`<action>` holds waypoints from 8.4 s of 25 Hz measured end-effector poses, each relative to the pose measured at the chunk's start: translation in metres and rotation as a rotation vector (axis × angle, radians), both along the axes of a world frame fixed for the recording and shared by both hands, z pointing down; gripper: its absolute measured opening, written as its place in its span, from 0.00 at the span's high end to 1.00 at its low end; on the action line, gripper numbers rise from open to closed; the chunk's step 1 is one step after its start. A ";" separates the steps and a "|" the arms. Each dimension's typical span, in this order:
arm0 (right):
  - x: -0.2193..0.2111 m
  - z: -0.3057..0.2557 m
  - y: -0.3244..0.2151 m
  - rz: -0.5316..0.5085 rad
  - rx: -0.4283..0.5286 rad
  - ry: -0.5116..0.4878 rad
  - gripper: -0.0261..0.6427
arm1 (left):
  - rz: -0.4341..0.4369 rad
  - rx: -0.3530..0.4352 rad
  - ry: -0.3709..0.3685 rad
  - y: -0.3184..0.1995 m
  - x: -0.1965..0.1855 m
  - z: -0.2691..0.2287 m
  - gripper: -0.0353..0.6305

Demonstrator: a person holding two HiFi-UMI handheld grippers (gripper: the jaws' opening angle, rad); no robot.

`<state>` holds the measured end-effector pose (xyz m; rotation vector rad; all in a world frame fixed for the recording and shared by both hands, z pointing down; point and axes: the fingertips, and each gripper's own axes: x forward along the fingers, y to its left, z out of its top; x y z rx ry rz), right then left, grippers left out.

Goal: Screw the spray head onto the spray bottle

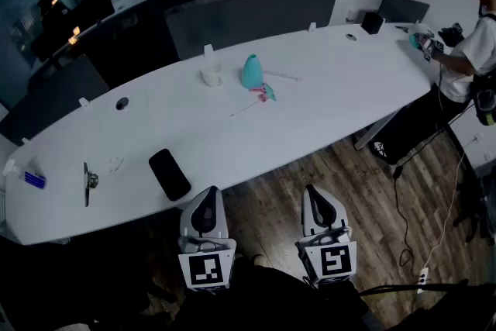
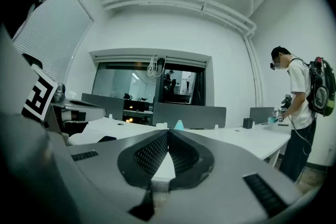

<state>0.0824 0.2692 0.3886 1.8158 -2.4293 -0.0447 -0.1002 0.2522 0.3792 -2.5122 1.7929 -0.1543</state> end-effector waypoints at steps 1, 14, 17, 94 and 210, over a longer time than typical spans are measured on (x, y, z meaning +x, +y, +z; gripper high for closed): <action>0.001 0.002 -0.003 0.001 -0.006 0.001 0.95 | 0.002 -0.001 -0.002 -0.004 0.001 0.002 0.94; 0.010 0.021 -0.085 0.019 -0.086 -0.021 0.95 | 0.026 -0.027 -0.020 -0.091 0.013 0.013 0.94; 0.008 0.014 -0.128 0.027 -0.077 -0.018 0.95 | 0.045 -0.034 -0.016 -0.132 0.015 0.011 0.94; 0.066 0.042 -0.365 -0.068 -0.198 0.043 0.95 | 0.747 -0.719 -0.293 -0.355 0.160 0.154 0.74; -0.080 0.172 -0.489 -0.368 -0.411 0.179 0.36 | 0.292 0.008 0.227 -0.297 -0.018 -0.020 0.73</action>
